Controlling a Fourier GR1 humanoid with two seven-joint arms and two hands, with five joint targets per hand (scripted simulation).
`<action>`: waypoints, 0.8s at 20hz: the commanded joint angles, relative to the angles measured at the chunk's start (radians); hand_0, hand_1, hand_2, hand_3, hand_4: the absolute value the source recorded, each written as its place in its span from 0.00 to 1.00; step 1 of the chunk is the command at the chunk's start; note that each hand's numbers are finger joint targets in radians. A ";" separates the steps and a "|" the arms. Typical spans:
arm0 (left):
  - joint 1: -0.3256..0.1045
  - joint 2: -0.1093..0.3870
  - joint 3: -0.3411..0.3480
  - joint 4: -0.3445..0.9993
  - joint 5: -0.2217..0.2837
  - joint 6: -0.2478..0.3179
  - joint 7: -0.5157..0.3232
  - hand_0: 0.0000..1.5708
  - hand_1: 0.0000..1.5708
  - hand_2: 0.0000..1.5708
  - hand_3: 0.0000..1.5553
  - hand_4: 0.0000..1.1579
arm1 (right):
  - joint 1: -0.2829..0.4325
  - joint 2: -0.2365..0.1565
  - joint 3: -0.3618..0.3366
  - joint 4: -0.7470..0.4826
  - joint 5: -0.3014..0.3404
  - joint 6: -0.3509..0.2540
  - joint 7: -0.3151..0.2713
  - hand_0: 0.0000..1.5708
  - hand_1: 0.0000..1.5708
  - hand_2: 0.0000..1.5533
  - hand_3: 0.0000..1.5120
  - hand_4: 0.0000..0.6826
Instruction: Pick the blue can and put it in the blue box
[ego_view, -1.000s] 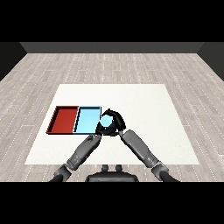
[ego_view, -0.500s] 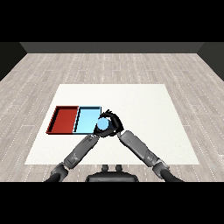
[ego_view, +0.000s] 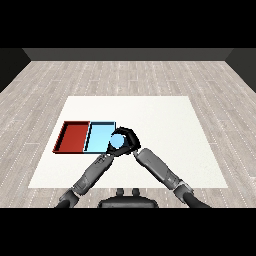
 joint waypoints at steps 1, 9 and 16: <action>-0.012 -0.038 -0.004 0.010 0.011 0.016 0.000 0.40 0.40 0.46 0.33 0.57 | 0.094 -0.007 -0.018 -0.080 0.019 0.057 0.020 0.91 0.91 0.94 0.92 0.87; 0.003 -0.039 0.035 0.119 0.131 -0.078 -0.069 1.00 1.00 0.98 0.95 0.57 | 0.053 0.025 -0.042 -0.024 -0.107 0.062 -0.009 0.79 0.79 0.83 0.81 0.40; 0.006 -0.040 0.012 0.101 0.150 -0.058 -0.075 1.00 1.00 0.97 0.93 0.95 | 0.063 0.025 -0.063 -0.046 -0.042 0.056 0.048 0.00 0.00 0.00 0.00 0.00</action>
